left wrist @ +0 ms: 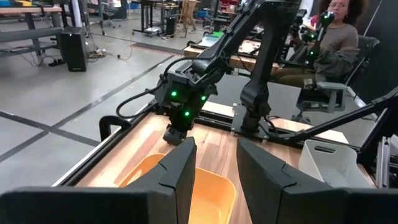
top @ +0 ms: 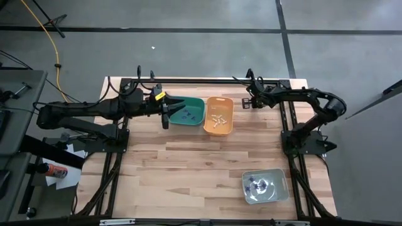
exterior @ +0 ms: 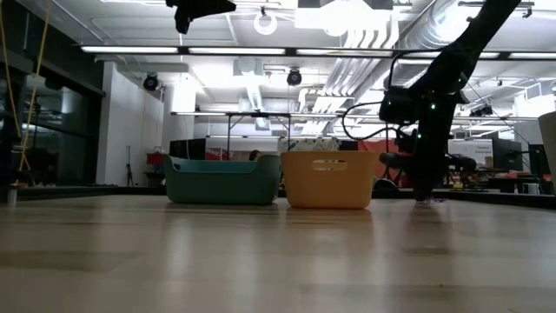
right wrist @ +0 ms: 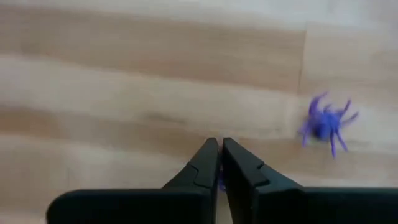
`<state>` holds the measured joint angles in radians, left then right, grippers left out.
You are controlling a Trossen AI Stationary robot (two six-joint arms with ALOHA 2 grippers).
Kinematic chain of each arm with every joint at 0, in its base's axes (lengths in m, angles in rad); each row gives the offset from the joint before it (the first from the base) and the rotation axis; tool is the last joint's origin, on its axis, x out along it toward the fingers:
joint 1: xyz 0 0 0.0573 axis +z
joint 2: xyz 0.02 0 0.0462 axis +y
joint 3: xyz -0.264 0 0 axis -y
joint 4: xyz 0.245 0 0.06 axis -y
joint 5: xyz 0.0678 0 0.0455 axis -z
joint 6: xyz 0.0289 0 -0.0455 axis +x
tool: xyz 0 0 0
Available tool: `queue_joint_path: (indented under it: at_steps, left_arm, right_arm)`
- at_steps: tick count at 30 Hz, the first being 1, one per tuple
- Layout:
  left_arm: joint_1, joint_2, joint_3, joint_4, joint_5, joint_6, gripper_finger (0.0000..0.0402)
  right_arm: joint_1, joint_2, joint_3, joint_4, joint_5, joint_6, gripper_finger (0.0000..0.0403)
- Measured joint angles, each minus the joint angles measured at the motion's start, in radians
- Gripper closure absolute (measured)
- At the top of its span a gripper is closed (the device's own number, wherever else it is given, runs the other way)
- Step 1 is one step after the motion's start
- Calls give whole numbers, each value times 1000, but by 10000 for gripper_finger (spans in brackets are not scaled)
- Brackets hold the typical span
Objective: Sort Halloween decoration
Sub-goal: Put the violet spider toy into the gray bin
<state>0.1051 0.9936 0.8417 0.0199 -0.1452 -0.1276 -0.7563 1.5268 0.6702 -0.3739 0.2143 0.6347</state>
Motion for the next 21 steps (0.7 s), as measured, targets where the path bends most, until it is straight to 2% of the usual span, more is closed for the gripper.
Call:
queue_joint_path:
  at_steps: [8, 11, 15, 21]
  left_arm:
    - [5, 0, 0, -1, 0, 6, 293]
    - [7, 0, 0, -1, 0, 7, 293]
    - [12, 0, 0, -1, -1, 7, 293]
    - [12, 0, 0, -1, 0, 8, 294]
  right_arm:
    - [34, -224, -1, 15, -9, -56, 402]
    - [71, -329, -1, 81, -95, -107, 402]
    - [161, -435, 1, 306, -278, -179, 402]
    - [365, -434, 2, 752, -395, -219, 402]
